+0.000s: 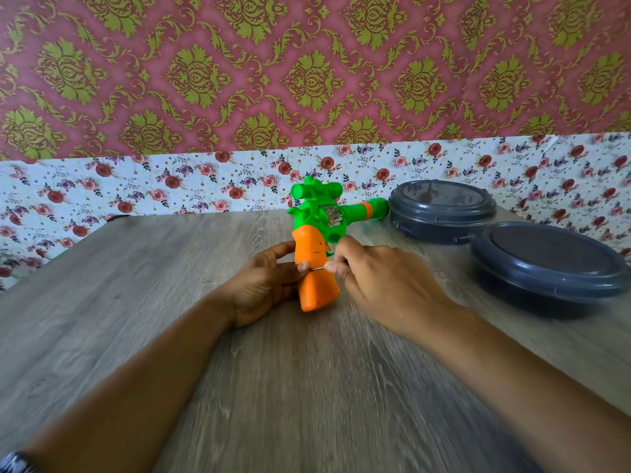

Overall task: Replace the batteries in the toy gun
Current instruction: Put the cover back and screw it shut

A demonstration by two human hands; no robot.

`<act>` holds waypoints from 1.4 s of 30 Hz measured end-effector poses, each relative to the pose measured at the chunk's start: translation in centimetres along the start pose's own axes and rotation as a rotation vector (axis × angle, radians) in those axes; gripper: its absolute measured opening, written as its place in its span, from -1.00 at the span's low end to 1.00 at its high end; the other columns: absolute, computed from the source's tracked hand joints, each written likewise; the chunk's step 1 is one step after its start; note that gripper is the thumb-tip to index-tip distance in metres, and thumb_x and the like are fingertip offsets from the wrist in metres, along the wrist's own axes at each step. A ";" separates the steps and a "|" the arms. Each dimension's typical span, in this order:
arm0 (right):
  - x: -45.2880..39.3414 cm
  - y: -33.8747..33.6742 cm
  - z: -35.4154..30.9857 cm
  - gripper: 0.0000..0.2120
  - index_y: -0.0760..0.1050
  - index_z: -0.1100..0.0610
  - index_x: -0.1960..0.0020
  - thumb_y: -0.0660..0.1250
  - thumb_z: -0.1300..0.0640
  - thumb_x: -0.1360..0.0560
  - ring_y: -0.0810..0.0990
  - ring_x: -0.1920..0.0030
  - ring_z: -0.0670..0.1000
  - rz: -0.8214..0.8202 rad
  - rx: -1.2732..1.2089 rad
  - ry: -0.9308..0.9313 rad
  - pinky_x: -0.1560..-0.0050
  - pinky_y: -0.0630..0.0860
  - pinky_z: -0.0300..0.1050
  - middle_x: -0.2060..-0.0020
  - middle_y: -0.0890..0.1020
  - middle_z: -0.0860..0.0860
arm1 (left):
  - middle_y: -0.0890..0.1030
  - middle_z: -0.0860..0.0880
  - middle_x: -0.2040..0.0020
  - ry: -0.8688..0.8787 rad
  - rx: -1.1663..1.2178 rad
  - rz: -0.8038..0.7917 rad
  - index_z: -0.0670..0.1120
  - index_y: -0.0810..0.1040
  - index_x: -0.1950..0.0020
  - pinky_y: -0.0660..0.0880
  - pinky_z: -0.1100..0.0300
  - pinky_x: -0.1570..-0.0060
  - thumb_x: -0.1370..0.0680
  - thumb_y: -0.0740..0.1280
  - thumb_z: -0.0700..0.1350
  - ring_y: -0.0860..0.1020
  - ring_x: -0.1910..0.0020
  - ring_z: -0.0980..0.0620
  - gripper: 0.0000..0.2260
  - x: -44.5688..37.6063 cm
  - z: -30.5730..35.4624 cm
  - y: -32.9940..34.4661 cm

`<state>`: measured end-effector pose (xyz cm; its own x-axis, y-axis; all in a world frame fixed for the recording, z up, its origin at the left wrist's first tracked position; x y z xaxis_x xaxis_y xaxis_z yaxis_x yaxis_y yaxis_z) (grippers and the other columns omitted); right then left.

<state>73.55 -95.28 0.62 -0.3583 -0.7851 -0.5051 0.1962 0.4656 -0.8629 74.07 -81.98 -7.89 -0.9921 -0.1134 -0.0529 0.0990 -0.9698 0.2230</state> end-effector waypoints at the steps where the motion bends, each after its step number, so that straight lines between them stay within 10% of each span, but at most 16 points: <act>1: 0.0 0.1 0.0 -0.71 0.30 0.08 -0.11 0.05 -0.12 -0.58 0.57 0.20 0.13 -0.028 -0.020 0.005 0.32 0.31 -0.08 0.18 0.56 -0.01 | 0.67 -0.15 -0.04 -0.002 0.004 0.002 -0.12 0.40 -0.33 0.61 0.05 0.08 -0.04 0.66 0.00 0.65 0.02 -0.06 -0.08 0.0 0.0 0.0; 10: -0.1 0.5 -0.3 -0.89 0.23 0.07 -0.09 0.09 0.08 -0.59 0.41 0.30 0.05 -0.131 -0.106 -0.022 0.30 0.27 -0.08 0.18 0.37 -0.07 | 0.64 -0.18 -0.07 -0.010 -0.007 0.032 -0.16 0.33 -0.40 0.60 -0.01 -0.01 -0.33 0.44 -0.19 0.65 0.02 -0.06 -0.34 0.0 -0.2 -0.4; 21: 0.0 -0.1 -0.1 -0.68 0.33 0.10 -0.03 0.03 -0.14 -0.57 0.57 0.24 0.17 -0.003 -0.033 -0.014 0.33 0.41 -0.05 0.16 0.63 0.06 | 0.69 -0.11 0.03 0.025 -0.017 0.007 -0.08 0.47 -0.21 0.62 0.07 0.09 -0.37 0.31 -0.23 0.67 0.09 0.00 -0.60 0.0 0.2 0.2; 29: -0.1 -0.1 -0.3 -0.92 0.19 0.02 0.01 0.07 0.03 -0.59 0.38 0.36 -0.01 -0.041 -0.147 -0.021 0.42 0.20 -0.10 0.24 0.43 -0.09 | 0.68 -0.10 0.03 0.024 -0.028 0.021 -0.10 0.42 -0.30 0.62 0.05 0.06 -0.35 0.33 -0.22 0.66 0.09 -0.02 -0.50 -0.1 0.2 0.1; 42: -0.3 0.3 1.2 -0.74 0.29 0.02 0.11 0.08 -0.17 -0.55 0.40 0.34 0.05 -0.039 -0.111 0.057 0.34 0.26 -0.10 0.45 0.32 -0.10 | 0.68 -0.14 0.01 0.020 -0.032 0.018 -0.12 0.39 -0.33 0.61 0.04 0.02 -0.36 0.34 -0.22 0.66 0.07 -0.03 -0.47 0.0 0.2 0.1</act>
<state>74.83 -95.43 0.47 -0.4153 -0.7808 -0.4668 0.0804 0.4796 -0.8738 74.06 -82.02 -7.69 -0.9885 -0.1348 -0.0682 0.1195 -0.9739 0.1931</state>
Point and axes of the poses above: each hand's wrist, its own x-axis away from the middle knuckle, its own y-axis out of the palm, z = x × y, the point moved 9 cm from there along -x, towards the middle knuckle
